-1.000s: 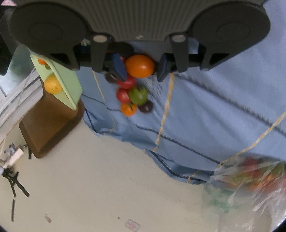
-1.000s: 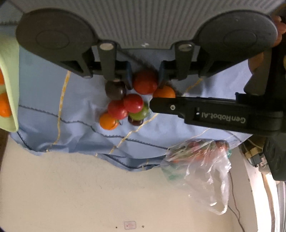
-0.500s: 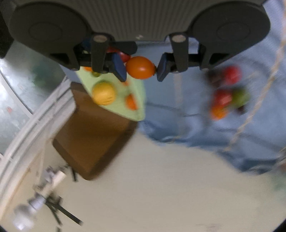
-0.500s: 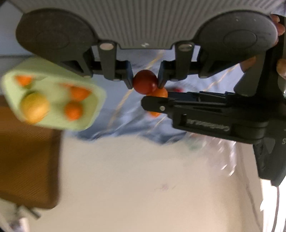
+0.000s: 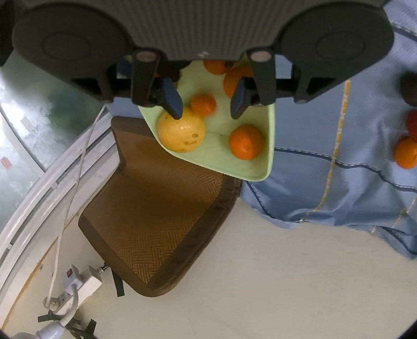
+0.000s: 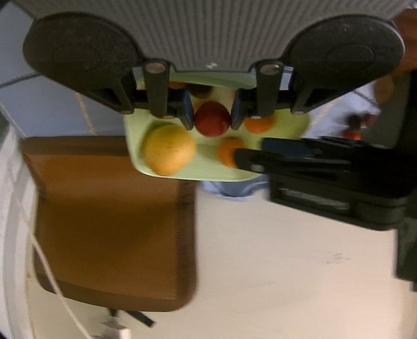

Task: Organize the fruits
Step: 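Carry both tomatoes into the green basin and open both grippers, then swing both grippers back toward the remaining tomatoes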

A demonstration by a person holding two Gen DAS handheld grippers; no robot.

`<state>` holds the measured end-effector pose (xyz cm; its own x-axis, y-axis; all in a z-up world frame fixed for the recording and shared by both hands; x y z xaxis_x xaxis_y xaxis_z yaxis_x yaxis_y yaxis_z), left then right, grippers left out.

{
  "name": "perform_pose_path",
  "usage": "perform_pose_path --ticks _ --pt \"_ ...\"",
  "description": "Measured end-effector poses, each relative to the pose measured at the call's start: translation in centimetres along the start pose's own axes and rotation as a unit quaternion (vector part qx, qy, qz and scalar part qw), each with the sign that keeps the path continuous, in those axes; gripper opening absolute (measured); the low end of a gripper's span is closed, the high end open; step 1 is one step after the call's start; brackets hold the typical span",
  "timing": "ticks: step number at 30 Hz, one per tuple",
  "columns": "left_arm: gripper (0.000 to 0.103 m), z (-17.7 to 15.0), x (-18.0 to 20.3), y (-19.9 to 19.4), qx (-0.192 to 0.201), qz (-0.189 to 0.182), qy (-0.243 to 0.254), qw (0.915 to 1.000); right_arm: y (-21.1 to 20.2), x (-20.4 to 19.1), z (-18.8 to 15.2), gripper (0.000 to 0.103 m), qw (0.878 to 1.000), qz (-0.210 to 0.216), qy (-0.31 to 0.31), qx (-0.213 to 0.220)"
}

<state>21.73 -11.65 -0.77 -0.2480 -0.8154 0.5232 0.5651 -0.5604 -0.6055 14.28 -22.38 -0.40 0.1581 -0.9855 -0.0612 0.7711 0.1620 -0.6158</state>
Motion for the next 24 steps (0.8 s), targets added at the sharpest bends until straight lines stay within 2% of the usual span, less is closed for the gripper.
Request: perform_pose_path --ticks 1,5,6,10,14,17,20,21,23,24 --pt "0.044 -0.1 -0.2 -0.3 0.002 0.002 0.000 1.0000 -0.3 0.6 0.0 0.051 1.000 -0.008 0.008 0.007" --pt "0.047 -0.6 -1.0 -2.7 0.019 -0.001 -0.004 0.9998 -2.1 2.6 -0.3 0.052 0.998 -0.013 0.053 0.022" --pt "0.050 -0.9 -1.2 -3.6 0.026 0.001 0.000 0.9997 -2.7 2.9 -0.6 0.052 0.997 -0.011 0.066 0.027" --pt "0.057 -2.6 -2.8 -7.2 0.062 0.031 0.026 0.9973 -5.0 2.6 -1.6 0.052 0.994 0.003 0.098 0.051" --pt "0.063 -5.2 -5.7 -10.0 0.083 0.101 0.059 0.9896 -5.0 -1.1 -2.6 0.052 0.994 0.036 0.084 0.057" --pt "0.066 -7.0 -8.4 -11.7 0.092 0.175 0.088 0.9763 -4.4 -4.9 -3.6 0.052 0.995 0.068 0.059 0.042" --pt "0.070 -8.0 -10.9 -13.9 0.113 0.264 0.119 0.9503 -3.7 -9.1 -4.1 0.053 0.996 0.080 0.018 0.040" --pt "0.071 -8.1 -11.6 -14.8 0.122 0.289 0.123 0.9414 -3.4 -10.2 -4.3 0.056 0.996 0.080 0.007 0.038" --pt "0.072 -8.1 -13.1 -16.6 0.145 0.323 0.119 0.9277 -2.9 -12.0 -4.2 0.063 0.997 0.072 -0.012 0.038" --pt "0.074 -7.9 -13.6 -17.5 0.156 0.335 0.113 0.9221 -2.6 -12.8 -4.0 0.063 0.997 0.065 -0.023 0.037"
Point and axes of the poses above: each gripper's, at about its wrist camera, not at the fingertips, and y roughly the way its jaws point, x to its right, z to its top, the point moved 8 cm from there along y, roughly the way its jaws point, and after that the axes turned 8 degrees about -x, right-handed, at the moved point
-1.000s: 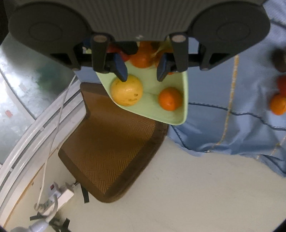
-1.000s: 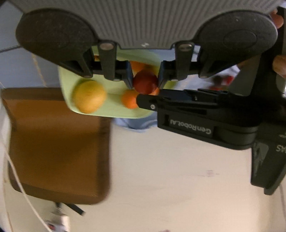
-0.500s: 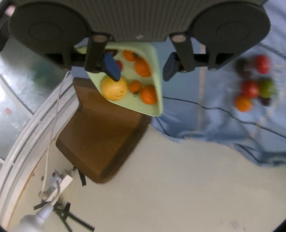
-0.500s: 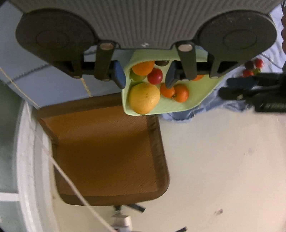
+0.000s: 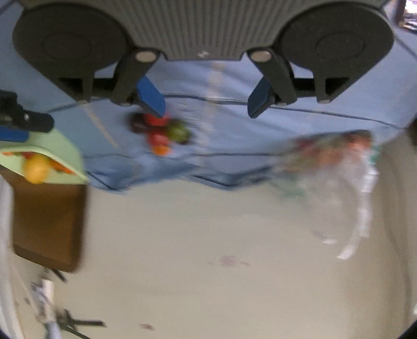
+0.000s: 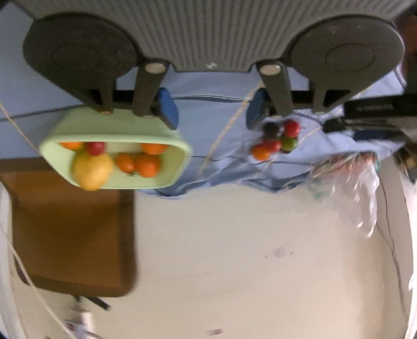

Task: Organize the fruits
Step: 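Swing both grippers back toward the remaining tomatoes, then grasp an orange tomato with the right gripper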

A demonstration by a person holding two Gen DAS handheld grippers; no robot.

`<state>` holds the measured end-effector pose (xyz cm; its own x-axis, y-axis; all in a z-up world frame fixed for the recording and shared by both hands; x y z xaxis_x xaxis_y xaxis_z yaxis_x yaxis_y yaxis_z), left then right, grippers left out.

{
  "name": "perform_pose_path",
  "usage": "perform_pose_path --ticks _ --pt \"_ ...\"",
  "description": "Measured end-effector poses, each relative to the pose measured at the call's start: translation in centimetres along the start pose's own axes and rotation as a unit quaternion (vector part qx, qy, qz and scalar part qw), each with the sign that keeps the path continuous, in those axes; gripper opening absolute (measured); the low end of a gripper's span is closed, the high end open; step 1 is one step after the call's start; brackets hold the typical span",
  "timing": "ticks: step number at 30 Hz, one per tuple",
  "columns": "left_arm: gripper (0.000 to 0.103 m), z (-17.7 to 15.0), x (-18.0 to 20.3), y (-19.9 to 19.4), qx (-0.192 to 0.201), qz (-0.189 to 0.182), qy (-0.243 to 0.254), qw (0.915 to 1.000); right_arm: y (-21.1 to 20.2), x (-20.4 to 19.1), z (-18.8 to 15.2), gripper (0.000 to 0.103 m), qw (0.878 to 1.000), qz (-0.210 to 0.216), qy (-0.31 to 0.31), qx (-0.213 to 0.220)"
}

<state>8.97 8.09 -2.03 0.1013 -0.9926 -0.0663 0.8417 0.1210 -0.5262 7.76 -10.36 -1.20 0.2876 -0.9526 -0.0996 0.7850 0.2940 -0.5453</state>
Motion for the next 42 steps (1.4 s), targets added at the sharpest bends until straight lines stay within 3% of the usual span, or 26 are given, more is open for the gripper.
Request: perform_pose_path --ticks 2,4,6,8,10,11,14,17,22,25,29,30,33,37,42 --pt "0.080 0.1 -1.6 -0.5 0.021 0.029 -0.012 0.9993 0.4 -1.0 0.8 0.063 1.000 -0.017 -0.014 0.019" --pt "0.087 0.4 -2.9 -1.0 0.049 0.058 -0.022 0.9969 -0.1 -1.9 1.9 0.068 0.996 -0.036 -0.032 0.069" --pt "0.093 0.7 -3.4 -1.4 0.073 0.076 -0.028 0.9940 -1.3 -2.6 2.6 0.091 0.989 -0.054 -0.056 0.129" --pt "0.094 0.8 -3.4 -1.9 0.090 0.082 -0.026 0.9922 -1.8 -2.9 3.1 0.095 0.978 -0.072 -0.079 0.181" --pt "0.097 0.7 -2.9 -2.5 0.106 0.091 -0.010 0.9901 -1.4 -3.0 2.9 0.095 0.973 -0.086 -0.097 0.190" --pt "0.103 0.7 -2.5 -2.8 0.118 0.096 -0.001 0.9884 -1.1 -3.0 2.8 0.095 0.974 -0.089 -0.100 0.181" --pt "0.103 0.8 -1.9 -3.6 0.141 0.108 0.012 0.9840 -0.4 -2.4 2.7 0.095 0.976 -0.098 -0.096 0.166" --pt "0.103 0.9 -2.5 -3.4 0.135 0.106 -0.001 0.9852 0.4 -2.6 2.7 0.095 0.979 -0.097 -0.105 0.148" --pt "0.103 0.6 -3.6 -3.1 0.117 0.094 -0.034 0.9881 3.7 -4.0 3.1 0.092 0.986 -0.076 -0.128 0.080" --pt "0.103 0.5 -3.7 -3.0 0.114 0.087 -0.036 0.9891 6.3 -4.2 4.6 0.076 0.991 -0.064 -0.109 0.040" --pt "0.103 0.3 -4.1 -2.4 0.095 0.078 -0.047 0.9913 9.2 -4.5 7.7 0.051 0.999 -0.015 -0.045 -0.019" --pt "0.103 0.3 -4.2 -2.3 0.089 0.073 -0.052 0.9920 9.8 -4.7 8.9 0.049 0.999 -0.007 -0.037 -0.028" --pt "0.103 0.1 -4.7 -1.9 0.077 0.063 -0.066 0.9928 12.6 -5.9 10.9 0.048 0.993 0.031 -0.037 -0.105" --pt "0.103 0.0 -5.2 -1.7 0.065 0.046 -0.080 0.9936 15.4 -6.9 9.6 0.046 0.982 0.038 -0.064 -0.172" --pt "0.103 -0.2 -5.2 -1.1 0.048 0.015 -0.086 0.9950 18.1 -6.3 7.5 0.046 0.977 0.035 -0.042 -0.206"
Point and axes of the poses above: each gripper's, at about its wrist camera, not at the fingertips, and y roughly the way its jaws point, x to its right, z to its top, the point moved 8 cm from there along y, roughly the way its jaws point, and after that the axes turned 8 degrees about -x, right-handed, at the moved point
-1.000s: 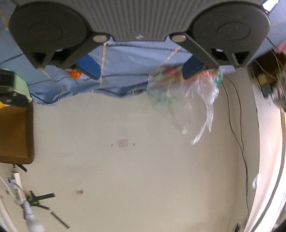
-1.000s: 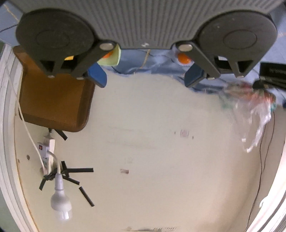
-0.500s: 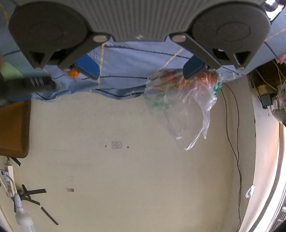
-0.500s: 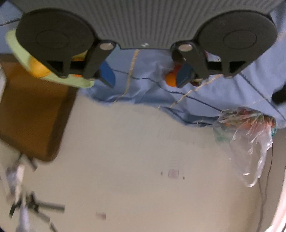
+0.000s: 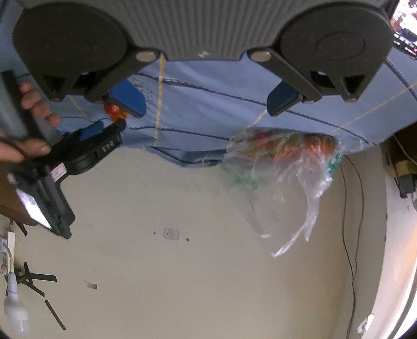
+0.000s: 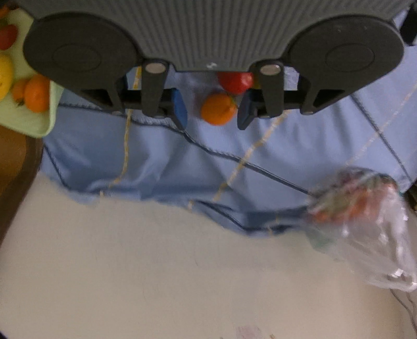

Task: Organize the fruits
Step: 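Grasp an orange tomato with the right gripper, then grasp a red tomato with the left gripper while the right gripper carries the orange tomato to the basin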

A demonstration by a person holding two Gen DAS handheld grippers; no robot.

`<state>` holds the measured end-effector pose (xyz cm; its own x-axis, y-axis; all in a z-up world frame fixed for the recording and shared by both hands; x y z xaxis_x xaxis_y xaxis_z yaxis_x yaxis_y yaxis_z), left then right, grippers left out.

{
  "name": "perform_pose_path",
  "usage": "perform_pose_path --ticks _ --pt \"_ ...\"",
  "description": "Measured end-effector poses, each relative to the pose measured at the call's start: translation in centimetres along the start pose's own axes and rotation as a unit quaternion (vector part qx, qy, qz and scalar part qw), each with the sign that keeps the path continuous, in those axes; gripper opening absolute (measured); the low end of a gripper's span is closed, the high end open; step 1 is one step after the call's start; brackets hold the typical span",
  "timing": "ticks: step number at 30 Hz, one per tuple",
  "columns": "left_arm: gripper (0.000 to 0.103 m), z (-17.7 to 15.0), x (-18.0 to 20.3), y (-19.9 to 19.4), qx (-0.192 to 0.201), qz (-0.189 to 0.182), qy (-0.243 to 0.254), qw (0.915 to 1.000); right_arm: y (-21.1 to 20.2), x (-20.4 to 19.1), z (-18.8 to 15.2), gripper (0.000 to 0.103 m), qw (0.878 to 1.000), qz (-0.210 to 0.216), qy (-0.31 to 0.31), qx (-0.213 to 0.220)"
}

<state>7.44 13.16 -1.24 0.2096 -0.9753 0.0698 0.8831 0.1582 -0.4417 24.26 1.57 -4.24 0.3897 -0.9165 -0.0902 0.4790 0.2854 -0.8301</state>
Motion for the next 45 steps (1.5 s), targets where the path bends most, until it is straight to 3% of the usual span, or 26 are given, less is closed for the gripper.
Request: perform_pose_path --ticks 7,9,12,15,18,21,23,28,31,34,36,43,45 --pt "0.103 -0.1 0.1 0.4 -0.011 -0.016 -0.006 0.9998 1.6 0.3 -0.2 0.045 0.995 0.071 0.071 -0.024" --pt "0.103 -0.1 -0.1 0.5 -0.016 -0.024 -0.015 0.9995 1.3 0.3 -0.2 0.033 0.992 0.089 0.082 -0.018" --pt "0.103 -0.1 -0.4 0.6 -0.022 -0.047 -0.031 0.9982 -0.2 0.9 -0.1 0.033 0.995 0.062 0.075 0.020" --pt "0.103 -0.2 -0.3 0.9 -0.037 -0.077 -0.043 0.9954 -4.0 2.0 -0.7 0.033 0.993 0.065 0.065 0.069" --pt "0.103 -0.4 0.4 1.0 -0.046 -0.119 -0.048 0.9906 -7.3 2.7 -3.1 0.033 0.992 0.067 0.042 0.095" --pt "0.102 -0.4 2.5 1.6 -0.060 -0.172 -0.038 0.9825 -9.4 3.5 -6.8 0.033 0.992 0.079 0.030 0.093" --pt "0.101 -0.2 4.4 2.4 -0.074 -0.188 -0.015 0.9792 -10.4 4.1 -9.3 0.033 0.992 0.078 0.021 0.092" --pt "0.091 0.0 10.5 3.3 -0.063 -0.181 0.122 0.9739 -10.8 4.8 -12.4 0.033 0.993 0.058 -0.002 0.104" --pt "0.081 -0.4 13.7 3.6 -0.062 -0.176 0.202 0.9614 -10.4 5.3 -13.4 0.033 0.993 0.064 0.004 0.103" --pt "0.069 -0.9 15.4 3.9 -0.072 -0.185 0.249 0.9479 -10.3 5.5 -13.7 0.033 0.991 0.073 0.012 0.111" --pt "0.066 -1.3 15.2 4.2 -0.088 -0.189 0.246 0.9468 -10.6 5.7 -13.8 0.033 0.989 0.087 0.019 0.115" --pt "0.063 -1.2 11.9 5.8 -0.124 -0.196 0.166 0.9585 -10.9 6.6 -14.1 0.033 0.982 0.136 0.057 0.117" --pt "0.053 -1.2 11.8 6.8 -0.137 -0.187 0.172 0.9574 -11.1 6.2 -14.2 0.033 0.982 0.140 0.047 0.118"
Point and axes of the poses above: each gripper's, at about its wrist camera, not at the fingertips, and y roughly the way its jaws point, x to its right, z to its top, the point moved 8 cm from there along y, roughly the way its jaws point, and after that the axes turned 8 degrees about -x, right-handed, at the moved point
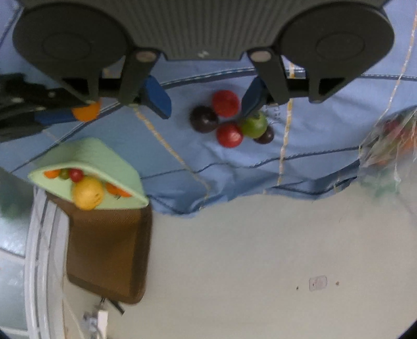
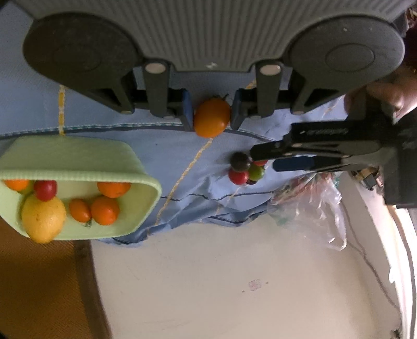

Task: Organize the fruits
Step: 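Grasp a red tomato with the left gripper while the right gripper carries the orange tomato to the basin, then release the red and orange tomatoes into the basin from both grippers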

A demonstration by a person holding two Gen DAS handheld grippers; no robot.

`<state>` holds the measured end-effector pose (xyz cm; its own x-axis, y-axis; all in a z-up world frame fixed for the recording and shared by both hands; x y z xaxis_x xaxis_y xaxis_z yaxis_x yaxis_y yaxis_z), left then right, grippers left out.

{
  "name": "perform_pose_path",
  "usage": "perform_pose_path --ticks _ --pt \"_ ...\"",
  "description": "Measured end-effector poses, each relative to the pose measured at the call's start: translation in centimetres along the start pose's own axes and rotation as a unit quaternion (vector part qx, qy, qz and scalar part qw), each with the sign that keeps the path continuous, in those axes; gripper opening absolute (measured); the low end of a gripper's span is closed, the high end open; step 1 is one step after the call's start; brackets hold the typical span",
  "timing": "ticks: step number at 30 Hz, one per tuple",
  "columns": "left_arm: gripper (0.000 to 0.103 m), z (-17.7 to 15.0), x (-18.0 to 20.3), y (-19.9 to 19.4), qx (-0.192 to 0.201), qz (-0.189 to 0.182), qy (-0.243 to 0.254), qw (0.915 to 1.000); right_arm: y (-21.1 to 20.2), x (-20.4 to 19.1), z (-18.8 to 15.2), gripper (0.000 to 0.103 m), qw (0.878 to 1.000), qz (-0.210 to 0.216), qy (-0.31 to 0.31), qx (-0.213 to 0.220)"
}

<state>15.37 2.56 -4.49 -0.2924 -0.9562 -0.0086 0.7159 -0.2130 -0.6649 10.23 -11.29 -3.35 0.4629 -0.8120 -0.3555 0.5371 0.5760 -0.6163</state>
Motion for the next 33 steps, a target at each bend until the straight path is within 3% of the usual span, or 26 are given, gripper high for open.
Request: perform_pose_path --ticks 4,7,11,15,20,25,29,33 --pt "0.043 0.2 -0.8 0.9 -0.016 0.015 -0.014 0.9997 -0.1 0.1 0.0 0.033 1.000 0.008 0.009 0.000" --pt "0.025 0.0 -1.5 0.6 -0.012 0.018 -0.037 0.9991 -0.1 0.1 0.0 0.033 1.000 0.007 0.007 0.002" --pt "0.025 -1.0 -1.1 -0.8 -0.006 -0.013 -0.073 0.9973 -0.6 0.1 0.0 0.033 1.000 0.007 0.006 0.013" --pt "0.025 -0.7 1.9 -2.5 0.013 -0.074 -0.080 0.9940 -1.6 0.0 0.2 0.033 0.999 -0.003 -0.001 0.035" --pt "0.025 2.9 6.1 -2.7 0.030 -0.138 -0.066 0.9877 -5.7 0.9 2.6 0.033 0.990 -0.064 -0.035 0.124" --pt "0.026 6.9 9.6 0.1 0.033 -0.159 -0.052 0.9853 -6.6 5.1 5.0 0.033 0.972 -0.169 -0.071 0.150" --pt "0.026 8.8 11.6 3.3 0.020 -0.164 -0.059 0.9845 -5.1 9.2 5.1 0.033 0.978 -0.160 -0.012 0.136" --pt "0.027 10.0 13.3 5.4 0.018 -0.159 -0.051 0.9858 -4.3 10.5 5.1 0.034 0.976 -0.179 -0.003 0.125"
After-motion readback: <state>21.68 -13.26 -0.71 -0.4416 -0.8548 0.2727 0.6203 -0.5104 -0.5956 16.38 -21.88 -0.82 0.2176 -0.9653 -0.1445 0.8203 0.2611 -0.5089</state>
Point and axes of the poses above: each gripper's, at about its wrist camera, not at the fingertips, and y roughly the way its jaws point, x to its right, z to its top, the point moved 8 cm from there along y, roughly the way its jaws point, and after that the axes turned 8 degrees about -x, right-handed, at the moved point
